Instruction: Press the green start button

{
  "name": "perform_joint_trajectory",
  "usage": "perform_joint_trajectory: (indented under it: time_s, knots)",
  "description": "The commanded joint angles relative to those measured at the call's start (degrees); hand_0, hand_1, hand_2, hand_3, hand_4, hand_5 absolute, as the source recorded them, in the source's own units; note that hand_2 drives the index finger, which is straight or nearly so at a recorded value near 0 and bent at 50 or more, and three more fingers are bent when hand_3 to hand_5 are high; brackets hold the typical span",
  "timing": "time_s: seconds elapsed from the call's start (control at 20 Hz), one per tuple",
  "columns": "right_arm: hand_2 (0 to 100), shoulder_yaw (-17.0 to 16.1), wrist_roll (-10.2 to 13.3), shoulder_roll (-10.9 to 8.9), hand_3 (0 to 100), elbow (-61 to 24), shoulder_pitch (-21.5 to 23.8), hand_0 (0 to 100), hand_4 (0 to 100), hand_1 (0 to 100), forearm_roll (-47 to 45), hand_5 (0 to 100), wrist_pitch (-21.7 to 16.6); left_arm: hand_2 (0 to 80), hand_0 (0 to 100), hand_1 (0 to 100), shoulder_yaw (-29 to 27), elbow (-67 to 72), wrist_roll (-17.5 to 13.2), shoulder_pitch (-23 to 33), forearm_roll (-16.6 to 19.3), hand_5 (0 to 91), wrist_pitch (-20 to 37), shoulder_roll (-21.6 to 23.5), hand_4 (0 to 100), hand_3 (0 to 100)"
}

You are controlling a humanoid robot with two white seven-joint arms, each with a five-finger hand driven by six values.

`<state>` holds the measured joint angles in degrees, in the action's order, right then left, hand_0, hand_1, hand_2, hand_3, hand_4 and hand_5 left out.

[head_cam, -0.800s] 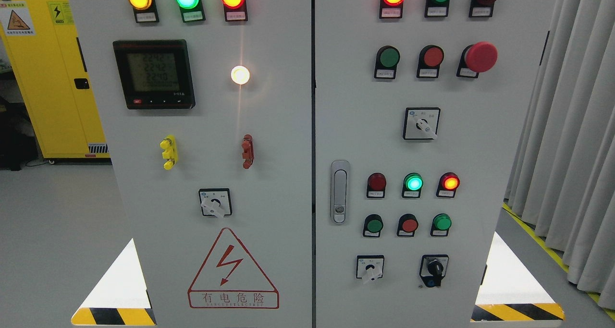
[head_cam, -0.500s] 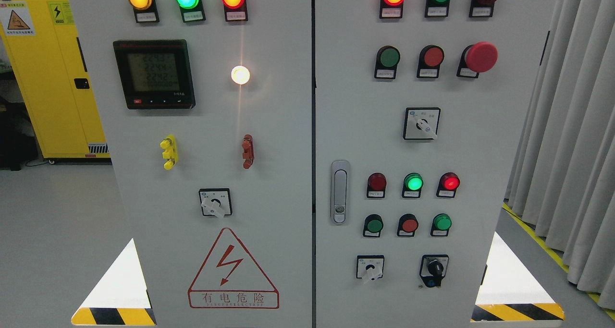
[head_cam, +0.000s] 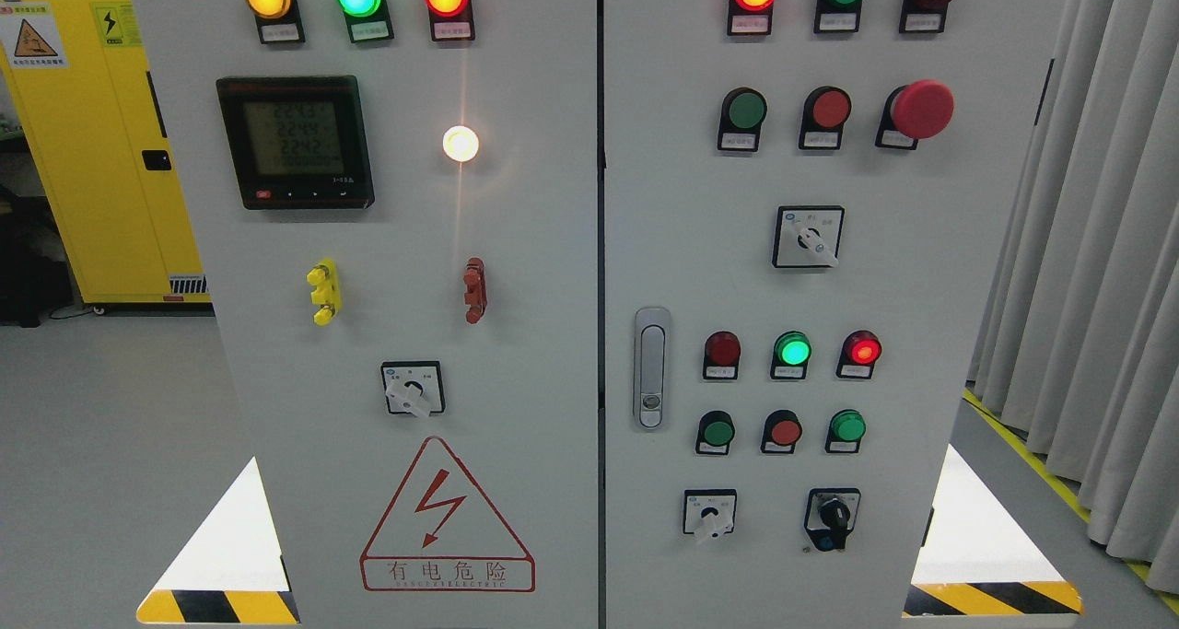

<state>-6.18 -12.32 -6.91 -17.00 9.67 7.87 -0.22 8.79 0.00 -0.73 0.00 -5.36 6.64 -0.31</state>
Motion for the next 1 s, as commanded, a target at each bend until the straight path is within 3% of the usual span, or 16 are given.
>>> perform_joint_trajectory:
  time_s: [0.0, 0.35, 0.8, 0.95]
  knots:
    - [0, 4.9, 1.3, 0.93, 0, -20.3, 2.8, 24, 0, 45, 0.1, 0, -1.4, 0.0, 12, 56, -0.1, -1.5, 0.0, -1.7, 0.0, 0.0, 0.0, -0.3, 0, 0]
    - [0, 6.4, 2.3, 0.93, 0, -33.6, 5.0, 24, 0, 46, 0.1, 0, -13.7, 0.0, 12, 56, -0.2, -1.6, 0.0, -1.7, 0.0, 0.0, 0.0, -0.9, 0, 0]
    - [0, 4.4, 1.6, 0.67, 3, -53.1, 6.9, 24, 10, 48, 0.0, 0, -15.4, 0.0, 12, 56, -0.2, -1.6, 0.0, -1.7, 0.0, 0.0, 0.0, -4.3, 0, 0]
    - [0, 4.3, 1.2, -0.21, 5, -55.1, 7.3, 25, 12, 48, 2.4, 0, -22.6, 0.0, 12, 56, -0.2, -1.6, 0.0, -1.7, 0.0, 0.0, 0.0, -4.6, 0, 0]
